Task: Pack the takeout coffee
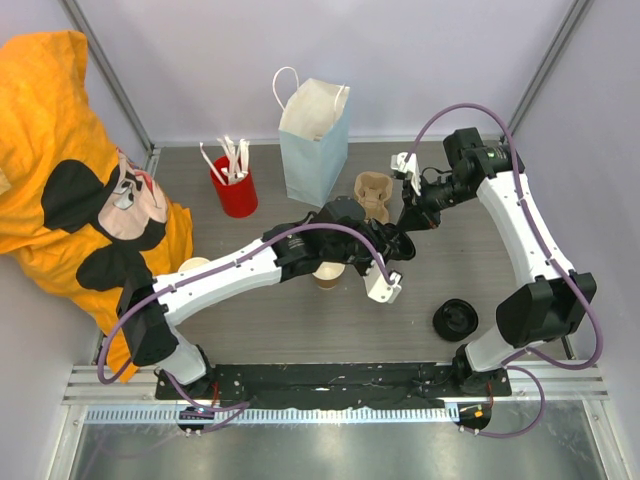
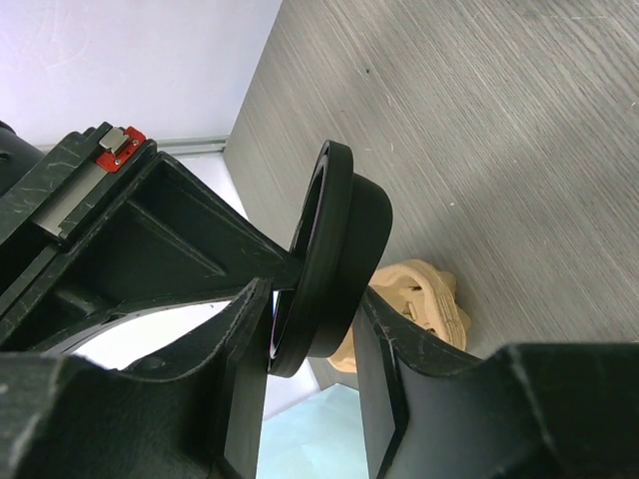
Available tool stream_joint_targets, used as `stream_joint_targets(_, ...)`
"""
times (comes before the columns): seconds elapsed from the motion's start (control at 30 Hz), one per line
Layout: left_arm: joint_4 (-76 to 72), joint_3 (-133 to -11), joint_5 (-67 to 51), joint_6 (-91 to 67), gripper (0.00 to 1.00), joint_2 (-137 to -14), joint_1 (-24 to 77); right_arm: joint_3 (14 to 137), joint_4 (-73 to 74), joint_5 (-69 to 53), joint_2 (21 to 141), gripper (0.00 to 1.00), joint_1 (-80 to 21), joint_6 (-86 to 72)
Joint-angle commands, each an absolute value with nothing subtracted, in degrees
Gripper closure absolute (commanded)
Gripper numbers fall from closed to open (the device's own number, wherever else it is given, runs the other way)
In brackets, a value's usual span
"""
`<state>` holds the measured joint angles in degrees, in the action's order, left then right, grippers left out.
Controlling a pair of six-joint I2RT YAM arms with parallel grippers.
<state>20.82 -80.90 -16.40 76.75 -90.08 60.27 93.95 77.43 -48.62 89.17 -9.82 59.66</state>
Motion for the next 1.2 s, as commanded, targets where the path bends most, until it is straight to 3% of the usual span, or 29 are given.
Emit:
stream_joint_targets(0.0,19.16,-83.06,-15.56,77.43,0.59,-90.26,60.38,93.78,86.4,-48.87,86.4,0.89,-10.63,60.38)
stream_joint_targets(0.2,19.42,-82.79,-14.94,77.96,0.6,-90.0,60.29,93.25,86.4,-48.52,85.78,0.89,-10.72,60.47)
stream_joint_targets(0.3,19.77,-82.79,-14.85,78.13,0.67,-90.0,60.29,92.99,86.4,-48.43,85.43,0.89,-10.99,60.47)
stream_joint_targets(0.47,19.69,-82.88,-15.29,77.87,0.88,-90.0,60.29,93.95,86.4,-48.43,85.52,0.88,-11.07,60.21)
stream_joint_targets(0.5,19.77,-82.88,-15.29,77.7,0.9,-90.09,60.29,94.22,86.4,-48.34,85.52,0.83,-10.99,60.03)
stream_joint_targets(0.53,19.69,-82.97,-15.21,76.74,0.93,-90.09,60.29,95.18,86.14,-48.08,85.43,0.69,-11.07,59.68)
stream_joint_targets(0.63,20.04,-83.84,-13.54,71.75,0.94,-89.91,60.29,96.94,80.2,-44.66,84.03,0.43,-10.99,53.83)
stream_joint_targets(0.73,22.58,-85.94,-10.29,66.11,0.96,-89.91,60.29,96.33,69.84,-37.55,80.18,0.3,-10.46,46.09)
stream_joint_targets(0.93,32.68,-91.57,-5.2,47.92,0.96,-90.09,59.24,96.94,55.93,-25.94,75.59,0.2,-8.7,38.15)
stream_joint_targets(1.17,45.06,-100.01,-4.04,29.55,0.95,-92.1,56.08,97.82,49.75,-23.9,73.3,0.19,-8.26,32.17)
